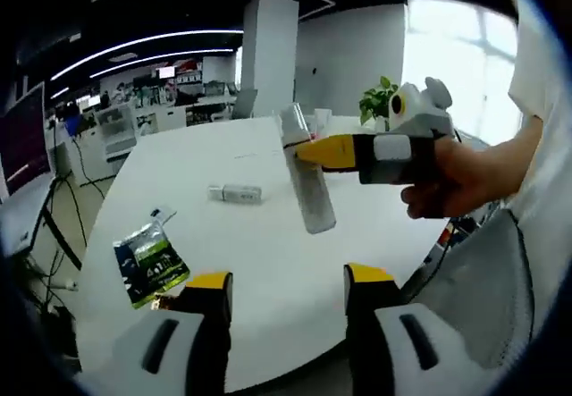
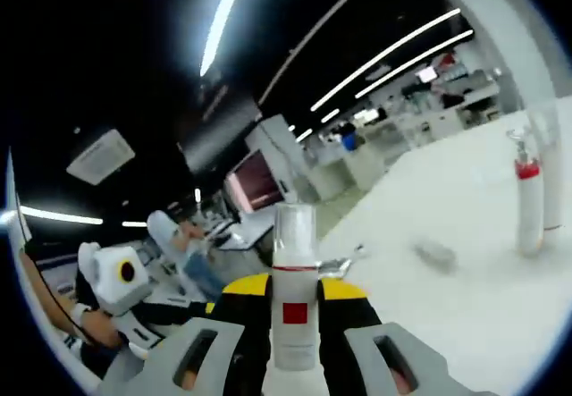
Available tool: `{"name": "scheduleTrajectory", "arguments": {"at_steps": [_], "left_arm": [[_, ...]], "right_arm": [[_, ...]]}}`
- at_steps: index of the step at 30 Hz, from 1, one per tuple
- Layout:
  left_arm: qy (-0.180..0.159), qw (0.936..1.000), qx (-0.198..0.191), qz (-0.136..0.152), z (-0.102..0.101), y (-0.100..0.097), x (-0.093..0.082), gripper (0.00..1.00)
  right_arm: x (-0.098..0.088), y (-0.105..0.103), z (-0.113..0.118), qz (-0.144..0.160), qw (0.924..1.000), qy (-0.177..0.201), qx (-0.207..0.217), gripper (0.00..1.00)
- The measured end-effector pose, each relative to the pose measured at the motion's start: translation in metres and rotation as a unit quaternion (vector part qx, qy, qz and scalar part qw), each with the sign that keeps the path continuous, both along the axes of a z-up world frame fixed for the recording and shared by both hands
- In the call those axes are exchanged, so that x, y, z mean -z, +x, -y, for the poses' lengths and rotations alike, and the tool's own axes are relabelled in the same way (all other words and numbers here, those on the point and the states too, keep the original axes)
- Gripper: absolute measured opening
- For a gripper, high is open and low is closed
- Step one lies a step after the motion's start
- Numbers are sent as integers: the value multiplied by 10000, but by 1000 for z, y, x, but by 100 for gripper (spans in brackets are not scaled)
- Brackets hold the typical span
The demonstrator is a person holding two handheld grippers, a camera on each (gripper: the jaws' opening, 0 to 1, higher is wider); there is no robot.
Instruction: Arrange the skincare products in the storage area until every visible bottle or jar stands upright without overlapping.
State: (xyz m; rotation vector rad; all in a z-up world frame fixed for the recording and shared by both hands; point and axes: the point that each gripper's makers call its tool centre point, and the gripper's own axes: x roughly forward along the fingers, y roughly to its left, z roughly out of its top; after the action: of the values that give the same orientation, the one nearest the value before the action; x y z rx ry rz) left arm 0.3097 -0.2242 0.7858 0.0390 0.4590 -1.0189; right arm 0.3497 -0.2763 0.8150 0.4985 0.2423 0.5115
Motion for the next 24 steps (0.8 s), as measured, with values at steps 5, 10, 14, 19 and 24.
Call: {"name": "scheduleTrajectory", "arguments": {"at_steps": [5, 10, 14, 19, 24], "left_arm": [[255, 9996, -66, 106, -5, 1, 8, 50], [134, 9997, -87, 183, -5, 3, 3, 46], [298, 9987, 148, 392, -2, -5, 3, 40], [354, 9979, 259, 475, -2, -9, 2, 34], [584, 9961, 308, 582, -6, -10, 5, 20]], "right_arm": [[-11, -7, -16, 87, 9997, -10, -218, 13], [-14, -15, -37, 166, 9983, -74, -561, 13], [-16, -23, -54, 216, 9956, -97, -909, 13], [-16, -31, -63, 353, 9925, -312, -1131, 13], [-14, -34, -61, 365, 9910, -419, -1215, 13]]}}
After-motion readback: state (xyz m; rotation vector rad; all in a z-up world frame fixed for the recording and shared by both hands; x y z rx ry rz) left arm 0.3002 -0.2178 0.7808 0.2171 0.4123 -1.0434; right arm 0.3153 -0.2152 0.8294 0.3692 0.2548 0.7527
